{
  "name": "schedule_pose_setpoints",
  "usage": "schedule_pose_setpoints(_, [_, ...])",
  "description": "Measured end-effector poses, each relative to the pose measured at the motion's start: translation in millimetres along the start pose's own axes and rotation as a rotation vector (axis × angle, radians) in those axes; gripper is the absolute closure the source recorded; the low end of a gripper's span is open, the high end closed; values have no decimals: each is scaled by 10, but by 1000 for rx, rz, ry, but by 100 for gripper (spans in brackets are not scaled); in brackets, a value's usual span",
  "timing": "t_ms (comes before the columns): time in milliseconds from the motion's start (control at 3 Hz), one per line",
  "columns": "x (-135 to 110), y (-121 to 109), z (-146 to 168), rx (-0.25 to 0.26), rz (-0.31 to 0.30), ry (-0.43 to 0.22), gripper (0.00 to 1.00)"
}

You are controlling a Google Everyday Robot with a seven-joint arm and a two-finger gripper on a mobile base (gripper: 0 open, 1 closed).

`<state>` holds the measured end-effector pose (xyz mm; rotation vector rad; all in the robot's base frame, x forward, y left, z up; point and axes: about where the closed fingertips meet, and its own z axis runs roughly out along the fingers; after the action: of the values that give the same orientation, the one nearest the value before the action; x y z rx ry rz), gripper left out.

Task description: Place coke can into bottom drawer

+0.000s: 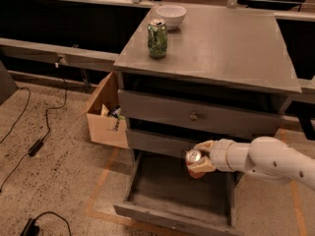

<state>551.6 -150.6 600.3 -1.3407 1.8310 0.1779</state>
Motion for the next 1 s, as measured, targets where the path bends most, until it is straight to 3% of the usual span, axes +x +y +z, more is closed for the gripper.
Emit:
schedule_pose_setpoints(333, [25, -230, 97, 79, 2, 25, 100])
schedule_pose_setpoints(667, [82, -181, 147, 71, 30, 20, 100])
schedule_pose_setpoints(1000, [415, -11, 333, 69, 89, 5, 100])
